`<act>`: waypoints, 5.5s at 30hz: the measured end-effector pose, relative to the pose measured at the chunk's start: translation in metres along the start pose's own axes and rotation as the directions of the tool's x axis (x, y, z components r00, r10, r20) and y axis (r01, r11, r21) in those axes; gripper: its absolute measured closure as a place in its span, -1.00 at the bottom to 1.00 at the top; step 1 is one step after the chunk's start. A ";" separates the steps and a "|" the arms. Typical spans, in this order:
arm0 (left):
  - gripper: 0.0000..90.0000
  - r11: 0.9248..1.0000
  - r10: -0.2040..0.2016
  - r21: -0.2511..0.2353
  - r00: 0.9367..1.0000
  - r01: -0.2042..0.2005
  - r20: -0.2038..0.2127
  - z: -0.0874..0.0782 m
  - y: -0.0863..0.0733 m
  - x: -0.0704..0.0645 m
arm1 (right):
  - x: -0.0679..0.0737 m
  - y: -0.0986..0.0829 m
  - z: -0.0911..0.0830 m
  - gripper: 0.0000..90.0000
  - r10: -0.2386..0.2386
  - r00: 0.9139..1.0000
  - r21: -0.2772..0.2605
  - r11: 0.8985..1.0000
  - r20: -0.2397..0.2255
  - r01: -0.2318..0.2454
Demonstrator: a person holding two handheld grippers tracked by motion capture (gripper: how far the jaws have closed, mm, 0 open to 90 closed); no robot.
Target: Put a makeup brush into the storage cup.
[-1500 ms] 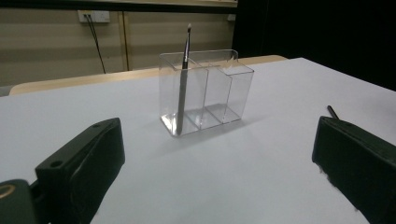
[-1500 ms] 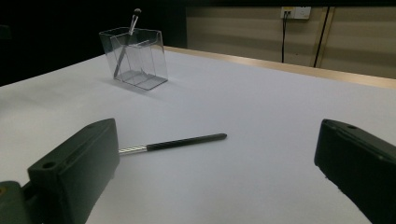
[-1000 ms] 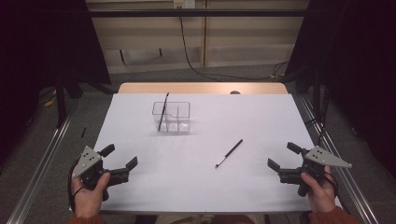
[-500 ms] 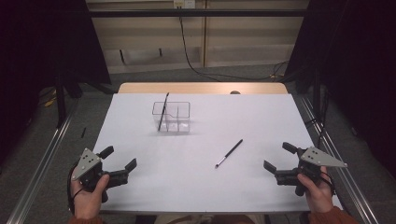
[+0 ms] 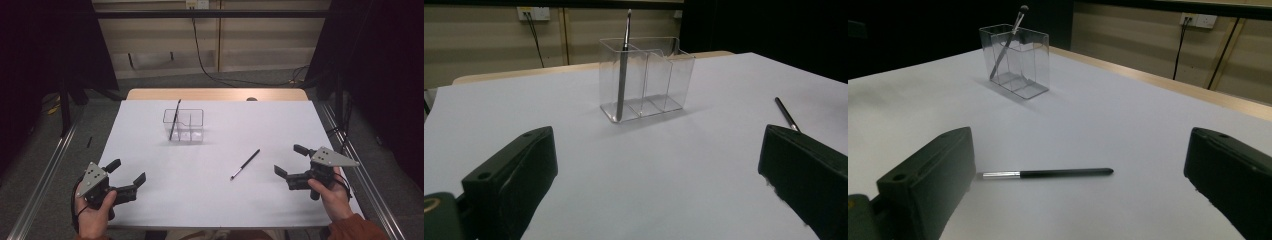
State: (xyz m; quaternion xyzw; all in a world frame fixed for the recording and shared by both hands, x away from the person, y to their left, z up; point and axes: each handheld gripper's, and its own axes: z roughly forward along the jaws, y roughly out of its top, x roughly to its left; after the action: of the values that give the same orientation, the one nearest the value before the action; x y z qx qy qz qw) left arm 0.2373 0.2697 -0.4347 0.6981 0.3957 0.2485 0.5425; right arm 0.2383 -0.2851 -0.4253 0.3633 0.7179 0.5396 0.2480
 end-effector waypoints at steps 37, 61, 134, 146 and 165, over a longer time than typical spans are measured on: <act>-0.94 1.000 0.014 0.004 1.000 -0.014 0.006 0.001 -0.001 0.000 | -0.022 0.058 0.082 -0.99 -0.076 0.997 0.108 0.991 -0.033 0.079; -0.94 1.000 0.013 0.010 1.000 -0.013 0.001 0.001 -0.001 0.001 | -0.024 0.068 0.095 -0.95 -0.091 0.979 0.454 0.876 -0.181 0.165; -0.94 0.999 0.023 0.026 1.000 -0.023 0.012 0.004 -0.001 -0.001 | -0.024 0.036 0.178 -0.43 -0.152 0.816 0.685 0.472 -0.557 0.555; -0.94 0.999 0.027 0.034 0.999 -0.027 0.020 0.004 -0.002 -0.001 | -0.023 0.027 0.185 -0.28 -0.169 0.796 0.684 0.429 -0.581 0.590; -0.94 0.998 0.034 0.045 0.999 -0.036 0.033 0.002 -0.002 -0.002 | -0.020 0.032 0.187 0.57 -0.178 0.744 0.664 0.352 -0.644 0.659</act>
State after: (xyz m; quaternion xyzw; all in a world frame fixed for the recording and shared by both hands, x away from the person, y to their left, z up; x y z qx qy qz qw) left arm 0.2369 0.2677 -0.4373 0.7209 0.3803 0.2377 0.5283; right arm 0.3984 -0.1844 -0.4503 0.0907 0.9922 0.0843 -0.0158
